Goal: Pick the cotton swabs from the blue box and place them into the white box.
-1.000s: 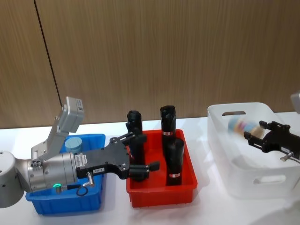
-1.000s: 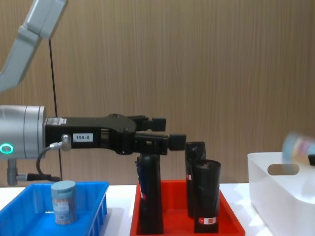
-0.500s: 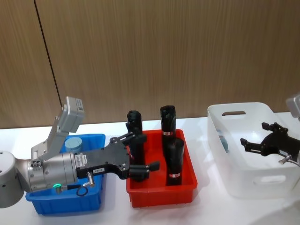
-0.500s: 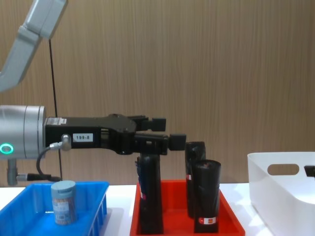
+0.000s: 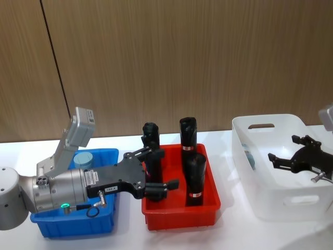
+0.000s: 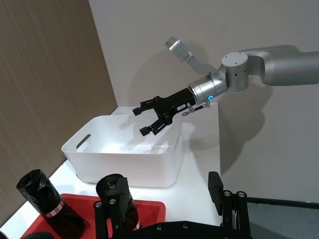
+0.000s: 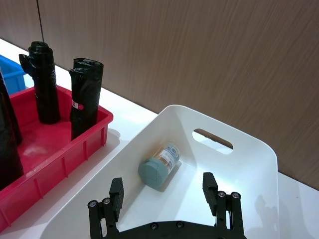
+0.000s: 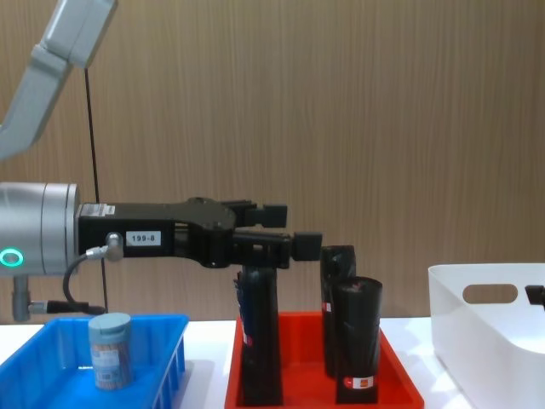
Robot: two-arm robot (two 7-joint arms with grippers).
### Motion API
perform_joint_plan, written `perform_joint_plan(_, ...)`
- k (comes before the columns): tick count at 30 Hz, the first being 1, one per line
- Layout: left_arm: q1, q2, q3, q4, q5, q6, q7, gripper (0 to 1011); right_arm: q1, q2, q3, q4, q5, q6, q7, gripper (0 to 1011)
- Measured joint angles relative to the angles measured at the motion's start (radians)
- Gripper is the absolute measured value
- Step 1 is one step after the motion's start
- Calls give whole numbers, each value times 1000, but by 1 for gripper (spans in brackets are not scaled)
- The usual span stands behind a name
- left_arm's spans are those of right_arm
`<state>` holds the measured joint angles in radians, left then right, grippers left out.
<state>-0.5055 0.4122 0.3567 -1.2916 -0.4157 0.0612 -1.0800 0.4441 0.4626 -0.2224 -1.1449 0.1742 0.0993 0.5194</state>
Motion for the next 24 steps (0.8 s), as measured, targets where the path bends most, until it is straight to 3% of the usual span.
perform_joint_plan(11,4,0,2,-5,4,0,19,1004,-16,-4,0,-25,1,-3,-16,1002)
perform_joint_plan(24,42,-4,16,-53,34,-7,171,1004,-129,-35,-1,-177,31,-19,-128,1001)
